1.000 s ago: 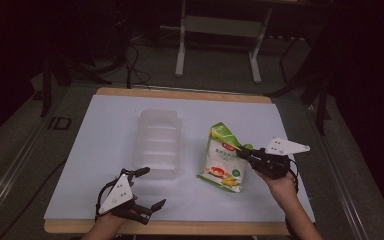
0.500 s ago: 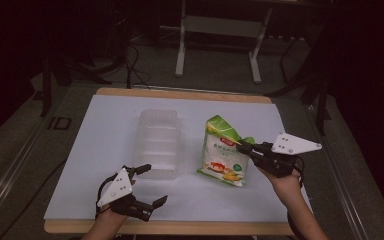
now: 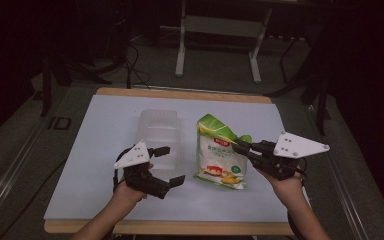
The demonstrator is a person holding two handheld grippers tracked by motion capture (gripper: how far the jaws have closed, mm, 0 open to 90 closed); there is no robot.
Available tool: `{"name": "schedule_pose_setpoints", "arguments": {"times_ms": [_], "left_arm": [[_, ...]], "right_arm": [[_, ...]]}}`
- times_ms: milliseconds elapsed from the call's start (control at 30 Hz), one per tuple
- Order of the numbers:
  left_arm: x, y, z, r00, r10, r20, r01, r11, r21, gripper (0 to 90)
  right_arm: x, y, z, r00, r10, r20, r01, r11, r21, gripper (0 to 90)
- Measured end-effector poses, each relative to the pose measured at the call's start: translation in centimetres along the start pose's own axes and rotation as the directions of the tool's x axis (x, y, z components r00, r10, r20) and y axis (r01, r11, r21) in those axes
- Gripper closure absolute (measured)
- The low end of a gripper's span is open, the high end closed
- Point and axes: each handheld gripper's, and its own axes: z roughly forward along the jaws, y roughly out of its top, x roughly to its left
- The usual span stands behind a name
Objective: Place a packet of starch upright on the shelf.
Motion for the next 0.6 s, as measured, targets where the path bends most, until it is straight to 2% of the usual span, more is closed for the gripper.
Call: {"name": "schedule_pose_setpoints", "arguments": {"times_ms": [100,200,233,300,367,433,467,500,567,600], "left_arm": [[0.1,1.2,1.1,0.9999,0.006,0.010,-0.006,0.9999,0.015,0.0],[0.1,2.2,2.1,0.9994,0.034,0.009,-0.035,0.9992,0.018,0.4],[0.1,2.4,2.3,0.9995,0.032,0.009,-0.032,0.9995,0.010,4.3],[0.2,2.8,2.7,0.9995,0.026,0.017,-0.026,0.9996,-0.006,6.0],[0.3,3.0,3.2,0.9996,0.027,0.011,-0.027,0.9996,-0.003,6.7],[0.4,3.1,3.6,0.9998,0.021,0.004,-0.021,0.9997,-0.007,14.3],[0.4,3.2,4.0,0.9999,0.015,0.000,-0.015,0.9999,0.005,14.6],[0.5,3.2,4.2,0.9999,0.011,0.000,-0.011,0.9999,0.010,14.6],[0.5,3.2,4.6,1.0000,0.003,0.009,-0.003,0.9999,0.011,21.9],[0.4,3.2,4.9,0.9999,-0.001,0.013,0.001,0.9999,0.012,21.9]], "right_arm": [[0.3,0.7,0.2,0.9998,-0.012,-0.013,0.012,1.000,-0.008,86.4],[0.5,1.1,0.4,0.9995,-0.023,-0.021,0.023,1.000,-0.014,86.4],[0.5,1.2,0.5,0.9994,-0.022,-0.025,0.021,1.000,-0.016,86.4],[0.6,1.3,0.7,0.9993,-0.025,-0.028,0.025,1.000,-0.018,86.4],[0.7,1.4,0.8,0.9991,-0.028,-0.031,0.028,1.000,-0.015,86.4],[0.8,1.5,1.0,0.9989,-0.030,-0.035,0.030,0.999,-0.016,86.4],[0.9,1.6,1.2,0.9989,-0.032,-0.034,0.032,0.999,-0.018,86.4],[0.9,1.6,1.2,0.9989,-0.032,-0.034,0.032,0.999,-0.018,86.4],[0.9,1.7,1.3,0.9987,-0.038,-0.035,0.037,0.999,-0.017,86.4],[1.0,1.8,1.4,0.9986,-0.039,-0.037,0.038,0.999,-0.021,86.4]]}}
